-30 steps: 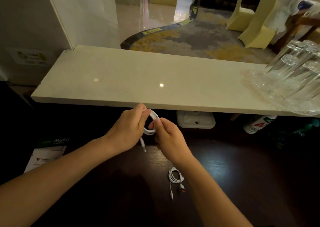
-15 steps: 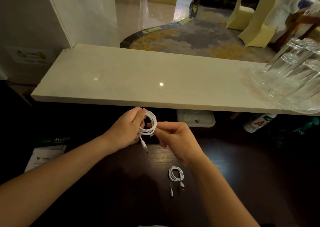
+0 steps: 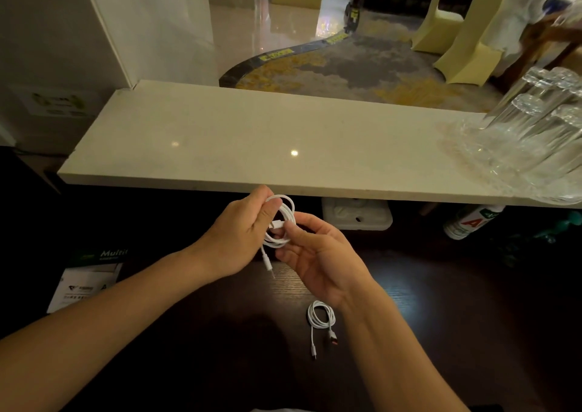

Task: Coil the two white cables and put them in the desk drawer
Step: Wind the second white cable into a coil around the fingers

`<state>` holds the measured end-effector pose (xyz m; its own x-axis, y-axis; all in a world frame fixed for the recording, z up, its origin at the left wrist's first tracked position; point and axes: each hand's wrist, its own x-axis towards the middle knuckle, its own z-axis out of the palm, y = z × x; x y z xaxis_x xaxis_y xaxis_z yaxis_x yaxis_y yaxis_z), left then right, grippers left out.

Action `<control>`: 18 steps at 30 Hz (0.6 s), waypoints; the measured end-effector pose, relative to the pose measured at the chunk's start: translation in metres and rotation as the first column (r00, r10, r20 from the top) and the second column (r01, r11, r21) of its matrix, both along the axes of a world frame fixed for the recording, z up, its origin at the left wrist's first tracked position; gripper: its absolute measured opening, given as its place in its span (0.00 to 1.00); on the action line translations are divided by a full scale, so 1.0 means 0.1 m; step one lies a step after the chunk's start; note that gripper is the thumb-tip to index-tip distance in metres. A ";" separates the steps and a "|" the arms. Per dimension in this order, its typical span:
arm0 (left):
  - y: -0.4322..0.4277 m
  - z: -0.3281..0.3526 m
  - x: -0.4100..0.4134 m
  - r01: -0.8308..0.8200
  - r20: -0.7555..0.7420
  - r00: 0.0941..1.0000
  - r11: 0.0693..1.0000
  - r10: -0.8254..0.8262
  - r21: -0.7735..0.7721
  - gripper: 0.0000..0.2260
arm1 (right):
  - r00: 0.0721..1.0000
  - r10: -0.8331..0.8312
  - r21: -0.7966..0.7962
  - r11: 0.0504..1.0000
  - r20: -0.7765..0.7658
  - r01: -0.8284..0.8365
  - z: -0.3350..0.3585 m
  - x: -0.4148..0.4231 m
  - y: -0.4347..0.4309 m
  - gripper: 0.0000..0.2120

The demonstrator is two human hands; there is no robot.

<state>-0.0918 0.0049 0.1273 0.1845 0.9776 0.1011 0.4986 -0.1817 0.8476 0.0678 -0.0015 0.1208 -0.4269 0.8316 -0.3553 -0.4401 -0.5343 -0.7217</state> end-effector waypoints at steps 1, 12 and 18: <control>0.01 0.02 0.00 0.042 0.140 0.990 0.989 -0.022 -0.144 0.12 | 1.000 -0.001 -0.014 1.000 -0.022 0.000 -0.01 0.01 0.00 0.15; 0.05 0.04 0.01 0.098 0.346 0.937 0.920 0.043 -0.379 0.12 | 0.598 -0.579 0.754 0.654 0.554 -0.064 -0.10 -0.05 -0.10 0.13; 0.07 0.03 -0.01 0.087 0.239 0.971 0.934 -0.002 -0.346 0.14 | 0.501 -0.708 0.862 0.468 0.498 -0.196 -0.13 -0.10 -0.14 0.06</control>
<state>-0.0928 0.0116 0.1298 0.2417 0.9491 -0.2021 0.2792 0.1315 0.9512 0.0576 -0.0157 0.1081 -0.0771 0.8791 0.4704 0.4923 0.4438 -0.7487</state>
